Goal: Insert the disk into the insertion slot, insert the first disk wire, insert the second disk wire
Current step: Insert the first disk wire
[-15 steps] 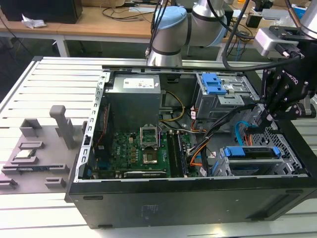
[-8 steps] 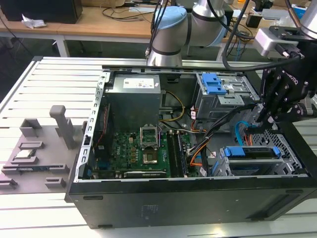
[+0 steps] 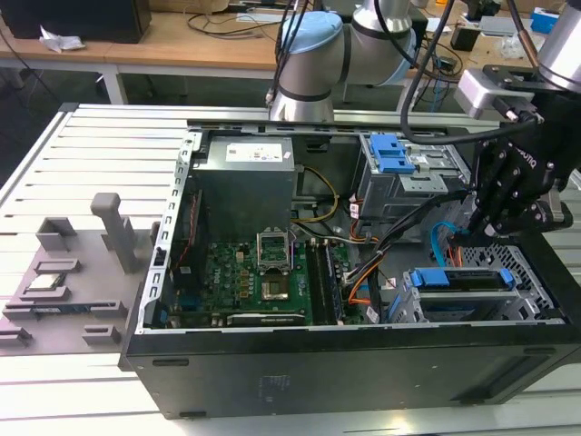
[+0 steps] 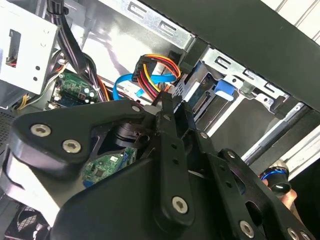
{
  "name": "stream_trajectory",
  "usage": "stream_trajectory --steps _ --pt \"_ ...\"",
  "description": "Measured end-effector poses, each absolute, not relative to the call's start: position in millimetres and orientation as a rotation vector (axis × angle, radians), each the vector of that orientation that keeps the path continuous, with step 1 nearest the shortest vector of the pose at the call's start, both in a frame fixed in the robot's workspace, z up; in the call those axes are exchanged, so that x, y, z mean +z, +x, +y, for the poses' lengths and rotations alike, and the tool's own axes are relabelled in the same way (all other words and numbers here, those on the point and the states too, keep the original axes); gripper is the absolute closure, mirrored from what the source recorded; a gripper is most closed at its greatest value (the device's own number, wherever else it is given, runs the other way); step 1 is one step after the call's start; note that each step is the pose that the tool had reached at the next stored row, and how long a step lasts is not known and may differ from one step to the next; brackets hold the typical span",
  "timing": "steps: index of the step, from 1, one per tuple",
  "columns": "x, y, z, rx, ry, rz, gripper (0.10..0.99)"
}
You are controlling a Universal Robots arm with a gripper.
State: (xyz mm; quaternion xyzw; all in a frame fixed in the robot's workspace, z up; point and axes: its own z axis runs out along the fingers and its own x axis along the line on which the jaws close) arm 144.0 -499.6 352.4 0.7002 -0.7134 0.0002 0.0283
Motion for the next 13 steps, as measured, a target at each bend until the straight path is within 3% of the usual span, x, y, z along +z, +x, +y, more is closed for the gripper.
stream_trajectory --steps 6,8,9,13 --pt "352.0 143.9 -499.6 0.002 2.16 -2.201 0.847" --pt "352.0 143.9 -499.6 0.002 2.16 -2.201 0.859" --pt "352.0 143.9 -499.6 0.002 2.16 -2.201 0.918" --pt "352.0 143.9 -499.6 0.002 2.16 -2.201 0.918"
